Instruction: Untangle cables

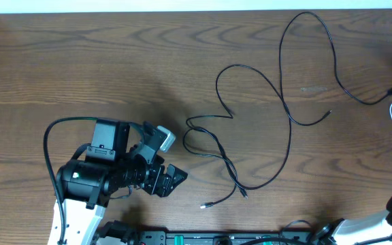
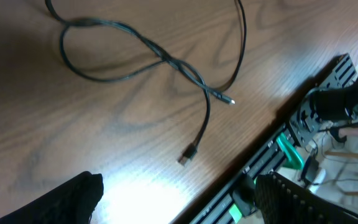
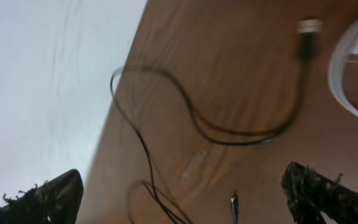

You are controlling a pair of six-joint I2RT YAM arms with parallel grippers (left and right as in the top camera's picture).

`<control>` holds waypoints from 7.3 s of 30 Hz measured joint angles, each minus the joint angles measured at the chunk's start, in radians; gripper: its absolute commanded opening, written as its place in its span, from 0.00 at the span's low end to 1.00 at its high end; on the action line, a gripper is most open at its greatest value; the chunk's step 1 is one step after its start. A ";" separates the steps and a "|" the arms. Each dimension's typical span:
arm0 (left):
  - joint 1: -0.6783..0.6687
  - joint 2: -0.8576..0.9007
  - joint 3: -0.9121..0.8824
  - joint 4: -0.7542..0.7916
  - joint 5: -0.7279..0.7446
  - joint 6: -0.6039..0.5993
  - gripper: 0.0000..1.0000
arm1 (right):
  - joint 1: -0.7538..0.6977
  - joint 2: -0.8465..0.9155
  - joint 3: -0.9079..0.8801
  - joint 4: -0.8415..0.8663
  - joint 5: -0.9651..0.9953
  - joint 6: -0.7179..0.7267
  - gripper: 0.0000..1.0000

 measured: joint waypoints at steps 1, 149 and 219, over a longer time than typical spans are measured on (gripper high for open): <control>0.000 0.000 0.000 0.002 0.002 0.000 0.84 | 0.026 0.000 0.000 -0.001 -0.003 -0.048 0.99; 0.000 0.000 0.000 -0.031 0.011 0.000 0.85 | 0.779 0.024 -0.468 0.794 0.503 -0.172 0.01; 0.016 -0.005 0.023 0.241 -0.103 -0.125 0.86 | 0.843 -0.183 -0.464 0.219 0.282 -0.502 0.99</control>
